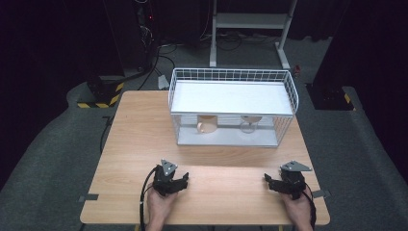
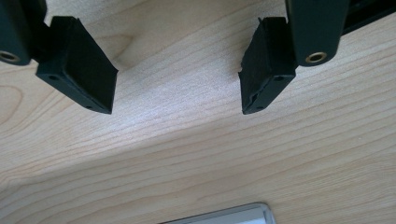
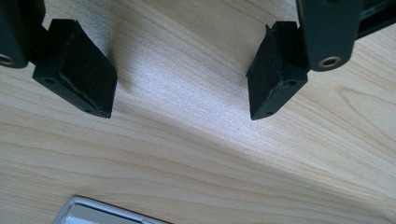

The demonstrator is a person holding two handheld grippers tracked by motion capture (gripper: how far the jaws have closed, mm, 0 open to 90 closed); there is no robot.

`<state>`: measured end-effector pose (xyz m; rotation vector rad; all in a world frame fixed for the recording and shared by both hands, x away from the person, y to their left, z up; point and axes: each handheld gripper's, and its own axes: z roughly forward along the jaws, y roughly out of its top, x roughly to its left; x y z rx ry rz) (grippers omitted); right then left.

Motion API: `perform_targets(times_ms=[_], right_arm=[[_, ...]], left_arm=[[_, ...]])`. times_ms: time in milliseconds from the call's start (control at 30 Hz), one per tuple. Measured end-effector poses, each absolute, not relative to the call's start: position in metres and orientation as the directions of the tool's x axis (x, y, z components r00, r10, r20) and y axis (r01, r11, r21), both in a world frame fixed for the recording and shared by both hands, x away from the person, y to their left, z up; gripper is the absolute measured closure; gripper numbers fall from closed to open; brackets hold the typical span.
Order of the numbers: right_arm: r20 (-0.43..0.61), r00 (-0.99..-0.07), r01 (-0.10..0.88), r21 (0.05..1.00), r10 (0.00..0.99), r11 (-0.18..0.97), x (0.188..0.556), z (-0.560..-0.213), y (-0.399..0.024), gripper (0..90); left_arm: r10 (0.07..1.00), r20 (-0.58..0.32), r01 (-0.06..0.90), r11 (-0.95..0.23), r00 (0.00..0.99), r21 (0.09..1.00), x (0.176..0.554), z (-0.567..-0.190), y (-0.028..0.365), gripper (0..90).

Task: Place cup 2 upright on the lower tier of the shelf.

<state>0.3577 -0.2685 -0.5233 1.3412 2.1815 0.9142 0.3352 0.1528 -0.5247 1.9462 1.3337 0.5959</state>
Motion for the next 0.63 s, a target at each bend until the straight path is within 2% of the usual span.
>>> perform_targets(times_ms=[167,633], right_arm=[[-0.011,-0.447,0.619,0.718,0.894,0.318,0.3577,-0.5233,-0.2685,24.0],[-0.013,-0.446,0.618,0.718,0.895,0.319,0.3579,-0.5234,-0.2684,24.0]], left_arm=[[0.932,0.014,0.612,-0.248,0.362,0.751,0.3357,-0.5275,0.1505,27.4],[0.933,0.008,0.62,-0.245,0.359,0.746,0.3371,-0.5279,0.151,22.9]])
